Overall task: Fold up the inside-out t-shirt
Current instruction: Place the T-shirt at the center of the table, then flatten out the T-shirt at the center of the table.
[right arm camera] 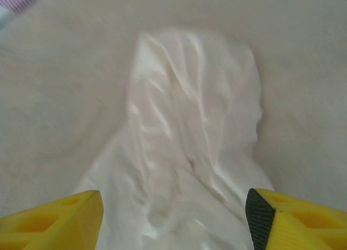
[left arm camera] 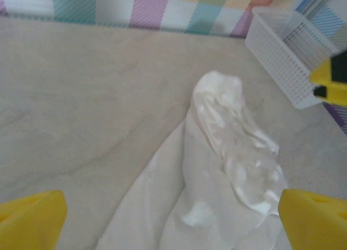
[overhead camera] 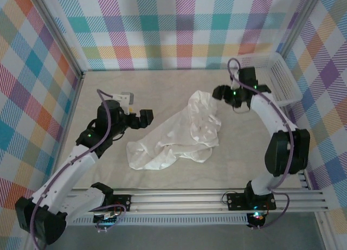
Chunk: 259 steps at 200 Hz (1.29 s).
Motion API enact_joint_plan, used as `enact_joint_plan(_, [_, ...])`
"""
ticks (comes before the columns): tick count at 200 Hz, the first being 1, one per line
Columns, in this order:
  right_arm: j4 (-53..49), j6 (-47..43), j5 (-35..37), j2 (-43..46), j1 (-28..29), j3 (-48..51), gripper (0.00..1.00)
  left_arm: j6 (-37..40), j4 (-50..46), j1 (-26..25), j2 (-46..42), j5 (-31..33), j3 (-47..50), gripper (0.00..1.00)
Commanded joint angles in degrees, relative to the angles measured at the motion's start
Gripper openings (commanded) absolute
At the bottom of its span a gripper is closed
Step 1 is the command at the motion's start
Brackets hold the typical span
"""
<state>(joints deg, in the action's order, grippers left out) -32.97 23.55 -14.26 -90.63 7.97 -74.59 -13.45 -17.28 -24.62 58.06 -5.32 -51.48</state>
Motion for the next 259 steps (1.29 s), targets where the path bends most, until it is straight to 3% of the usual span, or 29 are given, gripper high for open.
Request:
enact_joint_plan(1, [4.7,2.9,2.7,8.8,-0.1,5.6,0.70,-5.9,1.9,-0.4,6.8,-7.2,-1.1,0.99])
enact_joint_plan(18, [5.6,4.9,-0.7,8.7,0.1,10.9,0.69,-11.0,6.4,-2.0,14.3,-14.6,-3.0,0.91])
enact_joint_plan(47, [7.4,5.8,-3.0,7.0,1.6,15.9,0.69,-13.1,7.4,-11.0,27.1,-14.5,-10.4,0.75])
enact_joint_plan(71, [6.5,7.7,5.4,7.5,1.3,17.7,0.73,-17.5,8.1,-16.4,38.4,-12.3,-17.9,0.74])
enact_joint_plan(105, [8.0,11.5,4.6,9.1,-1.6,18.5,0.78,-18.8,8.0,-19.4,52.3,-12.4,-25.0,0.82])
enact_joint_plan(121, [8.8,13.0,2.4,9.7,-3.4,18.9,0.78,-18.9,7.7,-19.4,56.4,-14.7,-27.0,0.70])
enact_joint_plan(131, [9.1,13.2,1.4,9.9,-4.1,19.0,0.78,-18.8,6.2,-19.5,57.7,-16.0,-28.3,0.54])
enact_joint_plan(150, [8.2,12.6,1.7,10.0,-4.5,18.1,0.79,-17.1,4.0,-19.4,54.6,-14.3,-28.5,0.00])
enact_joint_plan(187, [9.1,12.3,2.1,10.4,-4.5,17.2,0.79,-11.6,-5.3,-15.7,38.5,-2.9,-28.6,0.00])
enact_joint_plan(219, [11.3,11.2,-1.8,9.7,-4.1,16.8,0.78,-9.9,-13.9,-8.0,24.8,10.9,-25.8,0.00])
enact_joint_plan(259, [10.1,4.6,-2.0,5.0,-1.2,15.0,0.77,-11.6,-19.2,1.5,16.4,15.1,-19.1,0.00])
